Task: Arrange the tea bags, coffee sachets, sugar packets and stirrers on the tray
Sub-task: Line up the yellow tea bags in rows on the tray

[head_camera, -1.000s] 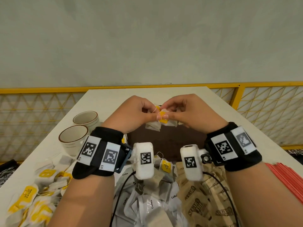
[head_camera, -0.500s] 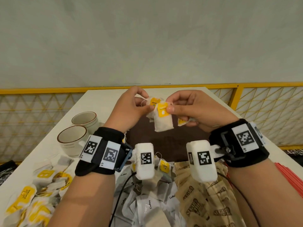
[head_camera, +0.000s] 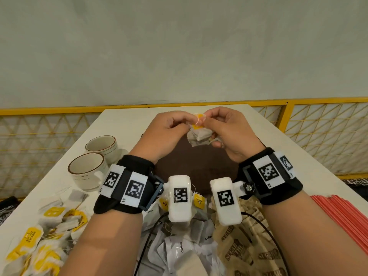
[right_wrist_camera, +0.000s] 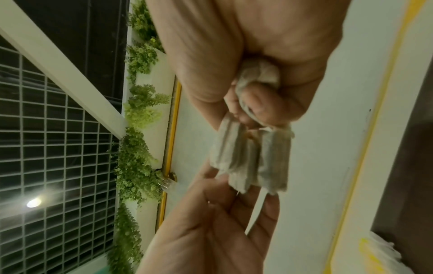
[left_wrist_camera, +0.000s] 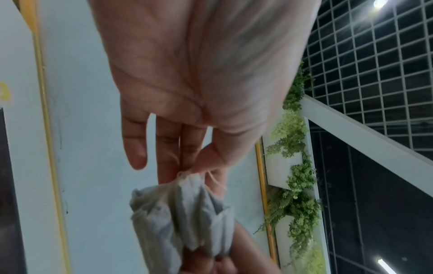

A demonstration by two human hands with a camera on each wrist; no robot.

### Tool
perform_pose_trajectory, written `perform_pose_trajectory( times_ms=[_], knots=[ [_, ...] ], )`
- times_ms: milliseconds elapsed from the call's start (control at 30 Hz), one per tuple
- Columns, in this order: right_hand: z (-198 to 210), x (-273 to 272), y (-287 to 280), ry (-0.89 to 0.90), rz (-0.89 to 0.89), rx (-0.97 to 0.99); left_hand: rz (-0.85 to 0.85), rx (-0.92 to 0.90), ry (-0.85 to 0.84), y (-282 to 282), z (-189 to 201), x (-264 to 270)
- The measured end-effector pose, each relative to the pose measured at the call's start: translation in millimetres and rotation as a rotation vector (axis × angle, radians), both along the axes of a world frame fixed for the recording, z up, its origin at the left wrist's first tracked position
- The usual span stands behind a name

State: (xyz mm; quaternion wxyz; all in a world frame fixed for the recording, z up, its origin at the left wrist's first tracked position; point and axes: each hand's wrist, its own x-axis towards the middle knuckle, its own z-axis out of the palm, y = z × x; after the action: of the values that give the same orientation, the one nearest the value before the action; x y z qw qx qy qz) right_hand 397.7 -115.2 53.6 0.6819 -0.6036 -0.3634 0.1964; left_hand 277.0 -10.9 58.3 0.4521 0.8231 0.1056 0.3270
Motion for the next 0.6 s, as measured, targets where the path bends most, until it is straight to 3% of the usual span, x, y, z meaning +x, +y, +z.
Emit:
perform_pose_trajectory(
  times_ms=[300, 433, 600],
  knots=[
    [5, 13, -10, -0.051, 0.152, 0.045, 0.14, 0.04, 0.024, 11, -5, -2],
    [4, 17, -11, -0.135, 0.096, 0.037, 0.152, 0.038, 0.014, 18, -6, -4],
    [4, 18, -11, -0.011, 0.089, 0.087, 0.123, 0.042, 0.026, 18, -6, -4]
  ],
)
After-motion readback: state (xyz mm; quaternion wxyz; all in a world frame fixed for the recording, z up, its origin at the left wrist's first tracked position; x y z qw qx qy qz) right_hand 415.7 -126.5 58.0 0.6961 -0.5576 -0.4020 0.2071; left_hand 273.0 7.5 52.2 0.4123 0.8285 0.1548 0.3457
